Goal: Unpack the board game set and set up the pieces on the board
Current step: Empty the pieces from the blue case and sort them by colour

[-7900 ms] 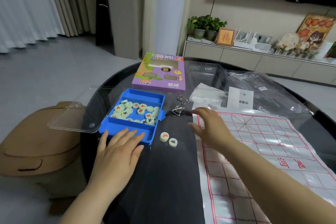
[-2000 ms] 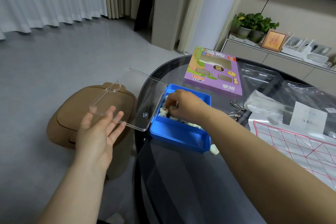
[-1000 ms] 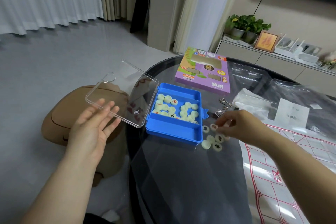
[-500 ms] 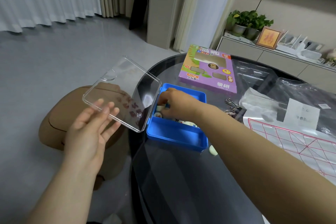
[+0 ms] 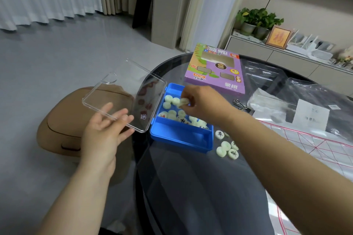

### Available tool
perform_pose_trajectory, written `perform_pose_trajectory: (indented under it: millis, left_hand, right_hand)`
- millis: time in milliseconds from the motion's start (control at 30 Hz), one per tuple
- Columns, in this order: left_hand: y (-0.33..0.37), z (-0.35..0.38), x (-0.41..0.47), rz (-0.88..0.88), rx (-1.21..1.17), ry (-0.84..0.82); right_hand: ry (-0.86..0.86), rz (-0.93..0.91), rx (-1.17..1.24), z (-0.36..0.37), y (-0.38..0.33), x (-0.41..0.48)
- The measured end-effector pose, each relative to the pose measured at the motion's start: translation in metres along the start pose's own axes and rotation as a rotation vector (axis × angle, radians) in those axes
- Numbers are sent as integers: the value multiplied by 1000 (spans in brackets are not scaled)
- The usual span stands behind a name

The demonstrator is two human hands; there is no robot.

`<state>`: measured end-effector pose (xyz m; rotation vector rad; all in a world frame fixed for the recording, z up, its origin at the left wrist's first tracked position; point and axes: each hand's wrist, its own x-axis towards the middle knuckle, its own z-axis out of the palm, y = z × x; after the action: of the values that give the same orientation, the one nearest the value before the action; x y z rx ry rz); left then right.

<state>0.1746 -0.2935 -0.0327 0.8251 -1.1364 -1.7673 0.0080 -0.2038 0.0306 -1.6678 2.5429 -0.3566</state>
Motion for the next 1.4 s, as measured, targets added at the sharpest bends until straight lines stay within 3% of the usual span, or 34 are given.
perform_pose_trajectory:
  millis: [133,300,700,967,1167,1400]
  left_hand:
    - [0,1,-1,3,16,-9]
    - [0,3,-4,17,16,-12]
    - [-2,2,-3,19,14,-30]
    - [-1,3,-3,15,-3,-24]
    - [0,3,-3,11,-11,-24]
    - [2,3,-3,13,-12,-32]
  right_hand:
    - [15,86,-60,-20,33,-45]
    - [-138,197,-156,-16,60,-88]
    - [-181,225,52,-15,70,-107]
    - [-15,164,59,-31,55,-73]
    - [-106,12,57,-7,7,-3]
    - [-157,35,-65,21,-6,28]
